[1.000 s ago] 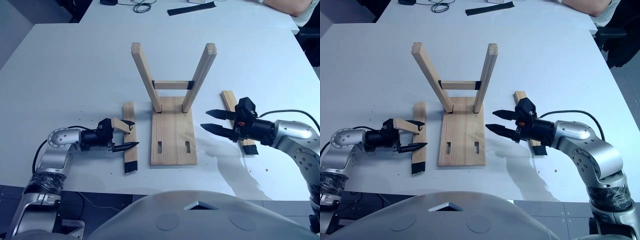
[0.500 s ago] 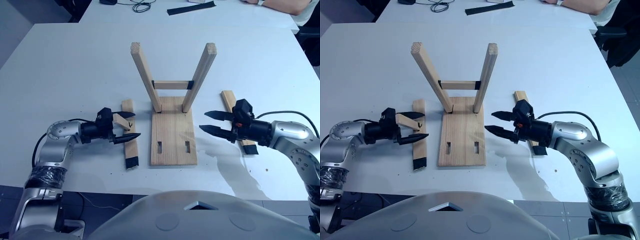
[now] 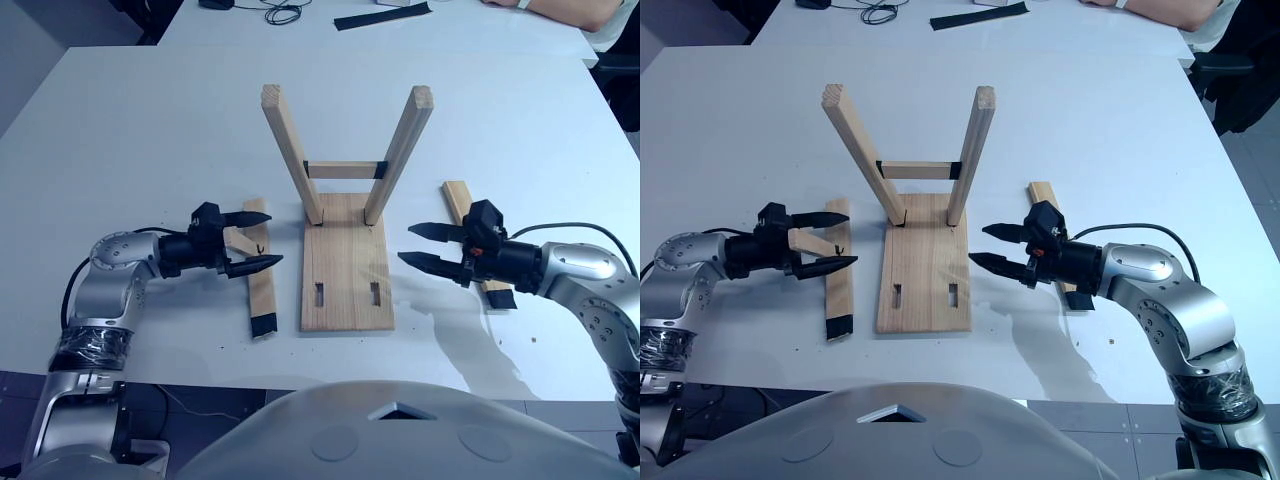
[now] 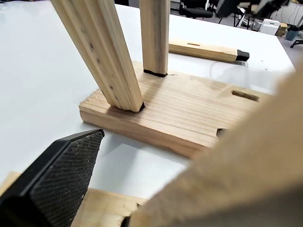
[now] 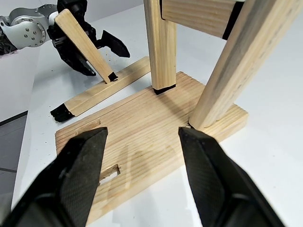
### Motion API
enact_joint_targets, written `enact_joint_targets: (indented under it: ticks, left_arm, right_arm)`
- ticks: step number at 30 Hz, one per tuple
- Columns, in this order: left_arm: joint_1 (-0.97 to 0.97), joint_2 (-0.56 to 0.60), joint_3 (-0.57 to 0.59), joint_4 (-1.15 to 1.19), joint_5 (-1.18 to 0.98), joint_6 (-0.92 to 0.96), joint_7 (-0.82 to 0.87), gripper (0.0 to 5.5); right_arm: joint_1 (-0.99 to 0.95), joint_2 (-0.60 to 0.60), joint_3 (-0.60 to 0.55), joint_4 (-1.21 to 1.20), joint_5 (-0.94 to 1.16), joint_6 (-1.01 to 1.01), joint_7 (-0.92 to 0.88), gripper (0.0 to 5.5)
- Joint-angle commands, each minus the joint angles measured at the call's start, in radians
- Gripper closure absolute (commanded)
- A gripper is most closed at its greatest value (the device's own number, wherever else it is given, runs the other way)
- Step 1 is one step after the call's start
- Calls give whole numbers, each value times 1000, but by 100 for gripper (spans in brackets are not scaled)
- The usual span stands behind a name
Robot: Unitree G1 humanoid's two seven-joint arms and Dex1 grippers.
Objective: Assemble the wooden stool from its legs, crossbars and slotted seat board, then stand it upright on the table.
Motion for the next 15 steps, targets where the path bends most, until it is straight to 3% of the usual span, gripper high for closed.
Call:
enact_joint_targets:
  ticks: [1,15]
  left_arm:
    - [-33,4,27,-19,-28,43,7,107]
    - [-95,8,36,7,-40,107,2,107]
  right_arm:
    - [2,1,7,0,-15,-13,0,273]
    - [7,18,27,1,-43,-30,-12,273]
